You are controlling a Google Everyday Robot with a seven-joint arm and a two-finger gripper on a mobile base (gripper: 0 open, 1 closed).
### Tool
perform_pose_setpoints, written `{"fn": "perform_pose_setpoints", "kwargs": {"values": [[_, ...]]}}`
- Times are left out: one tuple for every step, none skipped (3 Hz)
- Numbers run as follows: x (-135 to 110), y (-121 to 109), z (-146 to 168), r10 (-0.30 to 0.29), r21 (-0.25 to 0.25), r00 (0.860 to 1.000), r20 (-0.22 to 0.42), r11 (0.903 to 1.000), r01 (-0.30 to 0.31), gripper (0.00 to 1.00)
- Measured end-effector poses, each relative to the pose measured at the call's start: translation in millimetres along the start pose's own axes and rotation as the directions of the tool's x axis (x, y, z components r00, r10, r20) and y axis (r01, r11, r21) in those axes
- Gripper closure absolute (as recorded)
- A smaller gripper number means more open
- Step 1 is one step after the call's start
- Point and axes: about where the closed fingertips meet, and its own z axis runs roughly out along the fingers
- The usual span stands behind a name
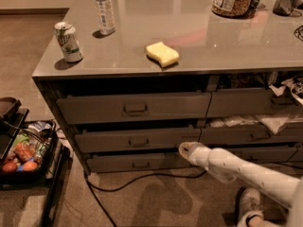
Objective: Close middle drawer
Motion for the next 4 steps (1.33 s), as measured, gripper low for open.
{"fn": "perform_pose_setpoints", "kwargs": {"values": [[-10,28,-49,-0.029,0.012,0.999,0.02,0.9995,0.029,1.0],[-21,57,-107,-0.077,0.047,0.996,0.042,0.996,0.075,1.0],[-19,68,-161,-0.188,0.083,0.979,0.073,0.9798,0.182,1.0],[-22,89,-197,-0.259,0.072,0.958,0.124,0.9652,0.251,1.0]]}}
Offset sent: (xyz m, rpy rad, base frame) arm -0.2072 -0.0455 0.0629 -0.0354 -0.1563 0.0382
